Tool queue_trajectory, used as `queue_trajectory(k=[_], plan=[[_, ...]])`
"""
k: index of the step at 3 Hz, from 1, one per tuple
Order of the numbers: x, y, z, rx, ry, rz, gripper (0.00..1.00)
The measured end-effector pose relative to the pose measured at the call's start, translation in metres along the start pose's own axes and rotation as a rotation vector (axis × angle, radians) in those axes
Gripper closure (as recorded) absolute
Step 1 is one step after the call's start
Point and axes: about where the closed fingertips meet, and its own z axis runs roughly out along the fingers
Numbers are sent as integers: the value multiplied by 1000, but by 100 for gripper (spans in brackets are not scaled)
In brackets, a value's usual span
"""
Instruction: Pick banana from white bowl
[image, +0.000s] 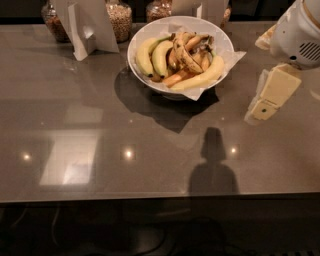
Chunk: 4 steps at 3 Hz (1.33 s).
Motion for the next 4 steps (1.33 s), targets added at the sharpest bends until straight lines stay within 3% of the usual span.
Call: queue_trajectory(k=[2,4], plan=[[-23,-13,15,64,-131,10,0],[-32,-16,22,57,-156,21,0]])
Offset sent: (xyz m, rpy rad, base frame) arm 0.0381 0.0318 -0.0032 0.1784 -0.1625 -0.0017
